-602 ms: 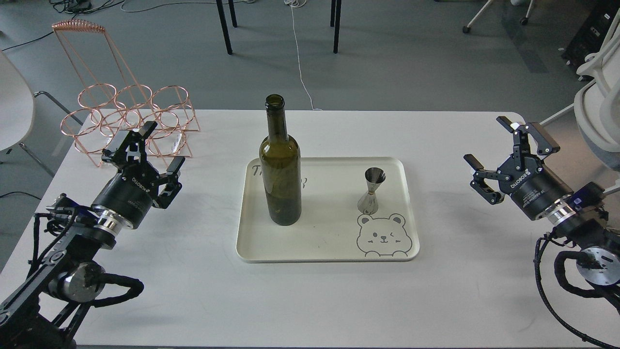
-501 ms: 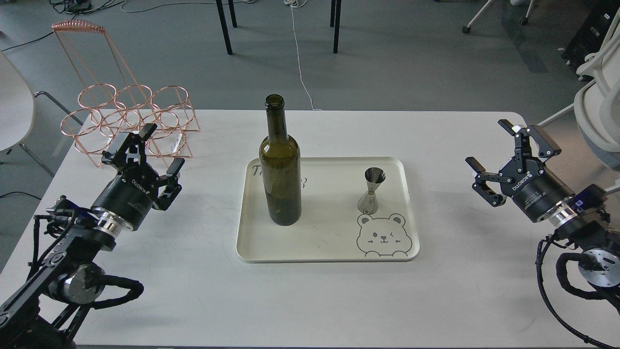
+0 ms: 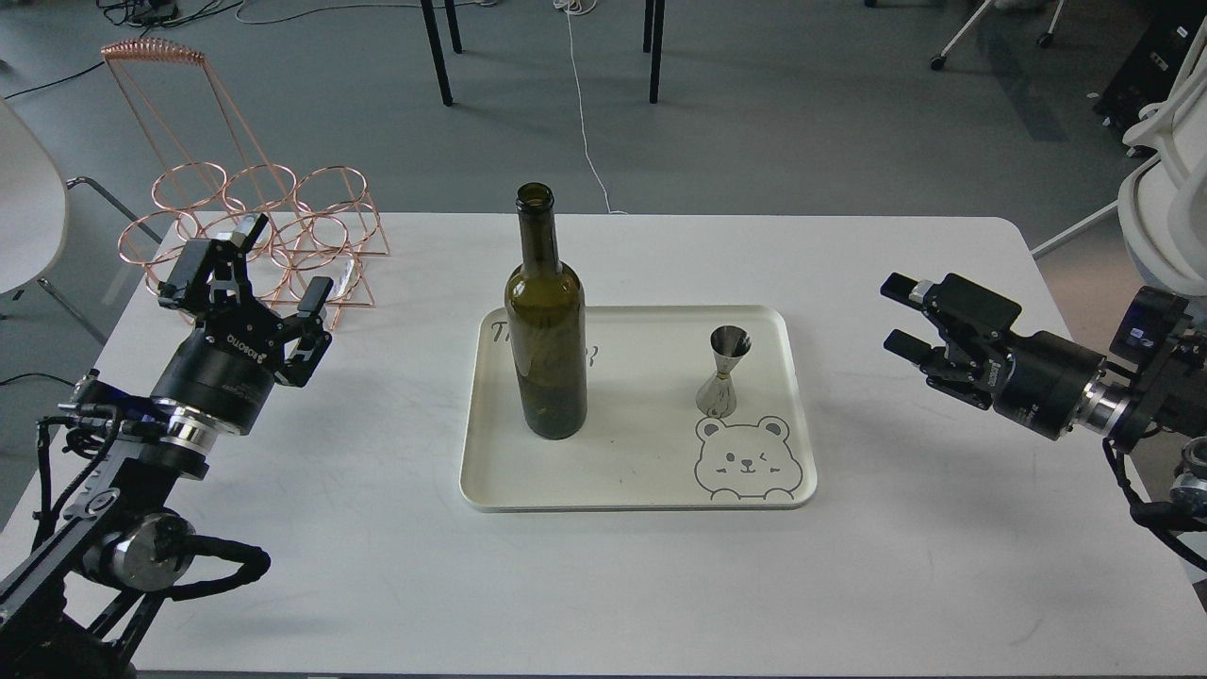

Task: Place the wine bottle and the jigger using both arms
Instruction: 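Move the right gripper toward the metal jigger on the tray, then close the right gripper around the metal jigger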

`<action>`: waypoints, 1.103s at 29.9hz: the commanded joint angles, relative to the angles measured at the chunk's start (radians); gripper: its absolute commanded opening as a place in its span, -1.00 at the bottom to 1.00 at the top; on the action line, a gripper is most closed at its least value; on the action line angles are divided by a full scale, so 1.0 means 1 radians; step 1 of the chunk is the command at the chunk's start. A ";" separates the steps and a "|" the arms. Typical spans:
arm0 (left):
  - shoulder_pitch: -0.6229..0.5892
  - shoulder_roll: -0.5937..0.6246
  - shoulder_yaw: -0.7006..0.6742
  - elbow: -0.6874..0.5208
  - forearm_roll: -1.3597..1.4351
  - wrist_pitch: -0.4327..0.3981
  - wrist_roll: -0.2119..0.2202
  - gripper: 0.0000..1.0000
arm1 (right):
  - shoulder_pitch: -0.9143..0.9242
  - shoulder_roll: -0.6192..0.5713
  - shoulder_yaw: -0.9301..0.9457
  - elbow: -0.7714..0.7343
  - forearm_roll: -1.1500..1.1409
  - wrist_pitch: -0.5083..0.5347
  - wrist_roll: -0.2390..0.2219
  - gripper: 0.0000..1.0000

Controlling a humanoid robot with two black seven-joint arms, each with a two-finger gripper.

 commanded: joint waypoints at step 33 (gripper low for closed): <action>0.000 0.004 -0.003 -0.009 0.001 0.002 -0.027 0.96 | 0.189 0.645 -0.266 -0.639 -0.928 -0.764 0.000 0.24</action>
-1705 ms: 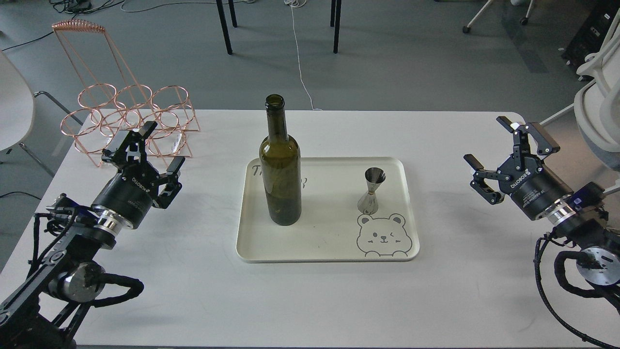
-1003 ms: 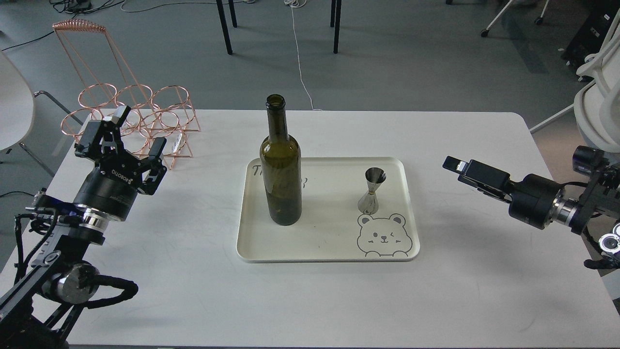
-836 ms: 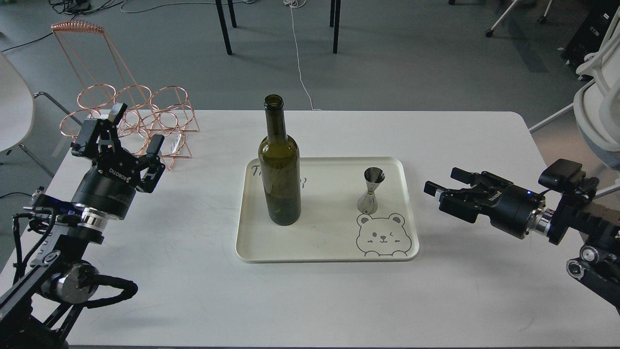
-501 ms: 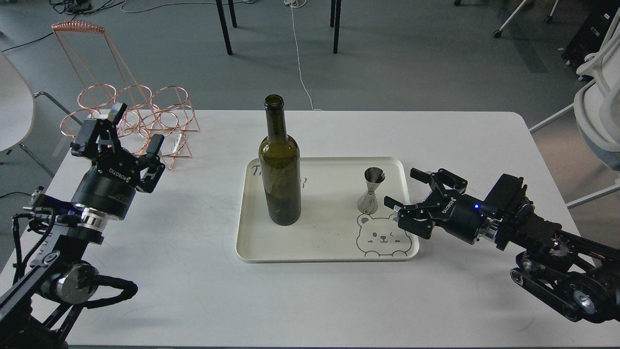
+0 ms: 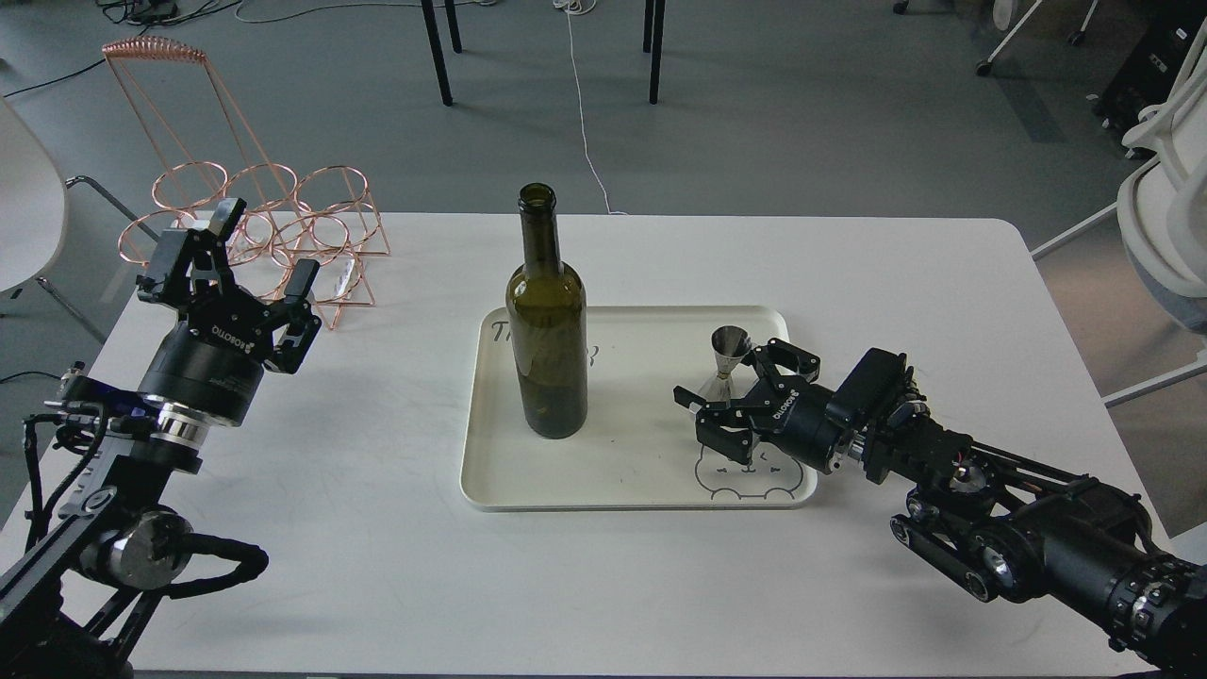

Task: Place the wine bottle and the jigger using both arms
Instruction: 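Close the right gripper around the metal jigger, then lift the jigger off the tray and carry it beside the tray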

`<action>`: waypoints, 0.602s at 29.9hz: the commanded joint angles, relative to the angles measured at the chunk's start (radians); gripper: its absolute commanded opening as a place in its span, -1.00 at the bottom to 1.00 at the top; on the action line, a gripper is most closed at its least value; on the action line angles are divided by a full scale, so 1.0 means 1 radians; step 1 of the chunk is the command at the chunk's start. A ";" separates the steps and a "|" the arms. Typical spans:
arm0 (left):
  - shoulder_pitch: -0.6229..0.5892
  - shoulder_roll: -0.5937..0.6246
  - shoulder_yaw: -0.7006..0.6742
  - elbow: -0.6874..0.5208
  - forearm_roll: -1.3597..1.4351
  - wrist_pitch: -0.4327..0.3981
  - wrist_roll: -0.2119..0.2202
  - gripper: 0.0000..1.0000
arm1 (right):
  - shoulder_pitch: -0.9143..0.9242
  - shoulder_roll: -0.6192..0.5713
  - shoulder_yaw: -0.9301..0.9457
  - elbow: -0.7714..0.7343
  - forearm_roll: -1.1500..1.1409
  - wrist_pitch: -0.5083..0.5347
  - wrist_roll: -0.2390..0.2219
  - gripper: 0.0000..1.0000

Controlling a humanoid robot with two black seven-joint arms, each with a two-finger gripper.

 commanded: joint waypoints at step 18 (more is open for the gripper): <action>-0.004 0.018 -0.001 -0.016 -0.001 0.002 0.000 0.96 | 0.029 -0.116 0.027 0.131 0.038 0.000 0.000 -0.80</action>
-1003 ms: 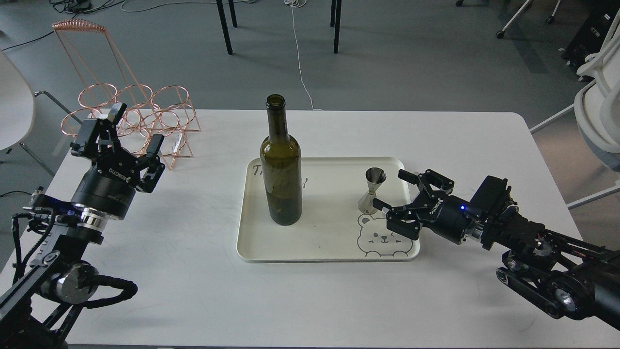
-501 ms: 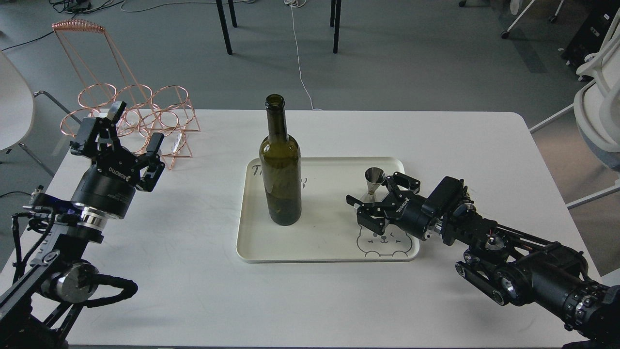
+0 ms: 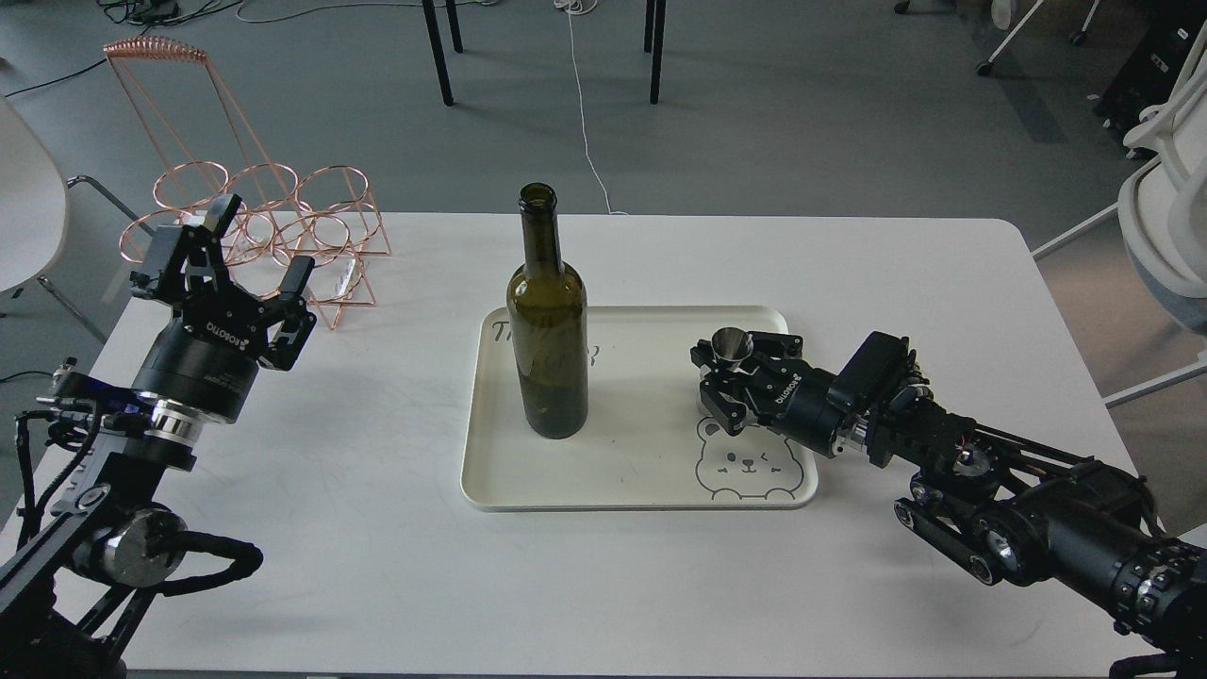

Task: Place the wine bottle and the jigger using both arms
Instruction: 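Lift the jigger off the tray and carry it beside the tray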

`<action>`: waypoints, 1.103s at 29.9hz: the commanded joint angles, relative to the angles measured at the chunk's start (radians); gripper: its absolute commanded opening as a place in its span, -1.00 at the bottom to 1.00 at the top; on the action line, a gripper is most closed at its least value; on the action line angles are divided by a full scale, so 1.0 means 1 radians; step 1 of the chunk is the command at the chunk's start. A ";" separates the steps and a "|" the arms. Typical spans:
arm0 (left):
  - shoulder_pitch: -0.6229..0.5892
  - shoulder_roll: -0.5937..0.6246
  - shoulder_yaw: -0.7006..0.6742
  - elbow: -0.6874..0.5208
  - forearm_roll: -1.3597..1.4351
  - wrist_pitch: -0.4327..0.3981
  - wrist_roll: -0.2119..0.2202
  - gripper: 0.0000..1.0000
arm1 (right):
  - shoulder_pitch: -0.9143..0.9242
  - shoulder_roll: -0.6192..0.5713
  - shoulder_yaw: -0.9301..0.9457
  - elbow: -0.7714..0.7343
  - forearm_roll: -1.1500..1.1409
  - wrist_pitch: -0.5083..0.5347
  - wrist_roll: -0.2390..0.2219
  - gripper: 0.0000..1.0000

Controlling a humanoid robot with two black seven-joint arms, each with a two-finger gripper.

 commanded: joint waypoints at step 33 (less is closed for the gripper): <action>0.001 0.017 0.003 -0.031 0.000 -0.001 0.000 0.96 | -0.163 -0.306 0.126 -0.085 0.200 0.000 0.000 -0.70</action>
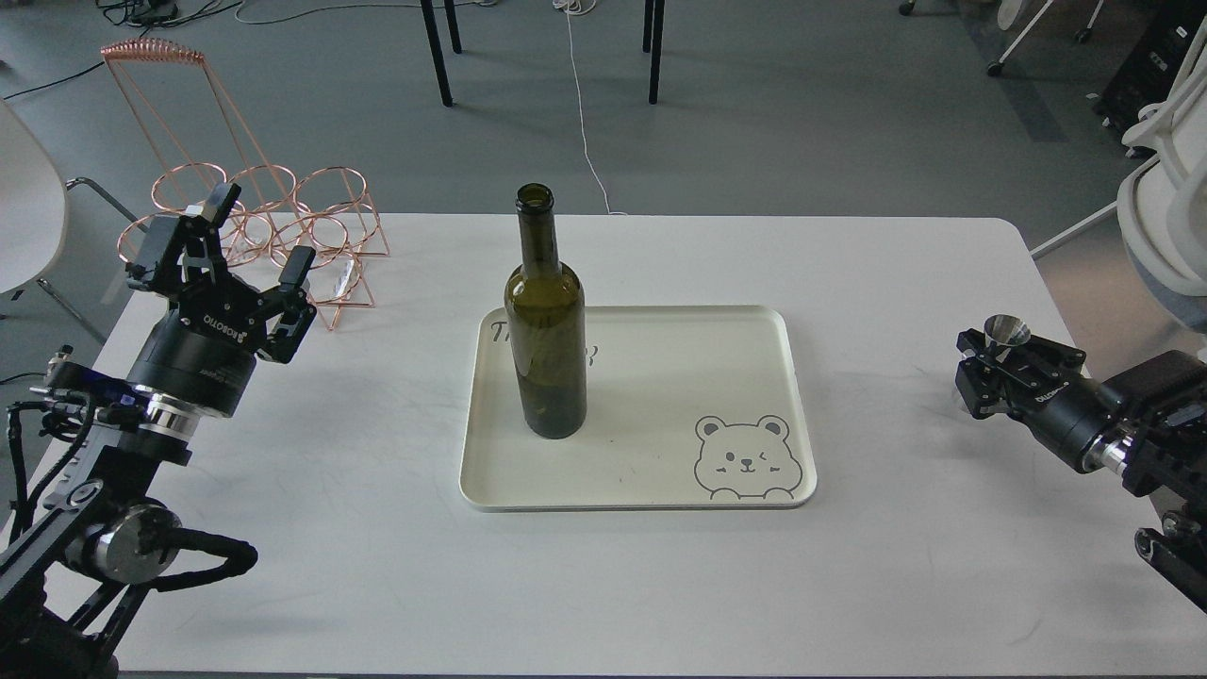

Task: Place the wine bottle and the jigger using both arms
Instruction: 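Lift the jigger off the tray and carry it beside the tray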

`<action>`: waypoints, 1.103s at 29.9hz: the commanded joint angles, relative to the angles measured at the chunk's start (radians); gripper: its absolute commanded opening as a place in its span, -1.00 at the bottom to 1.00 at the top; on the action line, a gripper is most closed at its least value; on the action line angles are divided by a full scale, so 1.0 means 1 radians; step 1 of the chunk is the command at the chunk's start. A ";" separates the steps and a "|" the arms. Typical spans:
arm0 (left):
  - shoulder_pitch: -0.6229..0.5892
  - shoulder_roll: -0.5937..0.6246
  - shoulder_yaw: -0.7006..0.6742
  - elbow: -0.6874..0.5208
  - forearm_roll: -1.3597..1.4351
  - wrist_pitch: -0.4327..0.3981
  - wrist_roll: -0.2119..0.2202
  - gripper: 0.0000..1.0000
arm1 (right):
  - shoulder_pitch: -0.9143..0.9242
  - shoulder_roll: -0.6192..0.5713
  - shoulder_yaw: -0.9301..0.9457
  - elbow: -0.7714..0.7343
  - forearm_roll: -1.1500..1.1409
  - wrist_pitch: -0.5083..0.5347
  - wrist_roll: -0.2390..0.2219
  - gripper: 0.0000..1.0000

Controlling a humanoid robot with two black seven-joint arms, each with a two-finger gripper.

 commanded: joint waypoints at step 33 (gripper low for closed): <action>0.002 0.002 0.001 -0.012 0.000 -0.003 0.000 0.96 | -0.074 -0.252 -0.214 0.269 0.275 0.000 0.000 0.89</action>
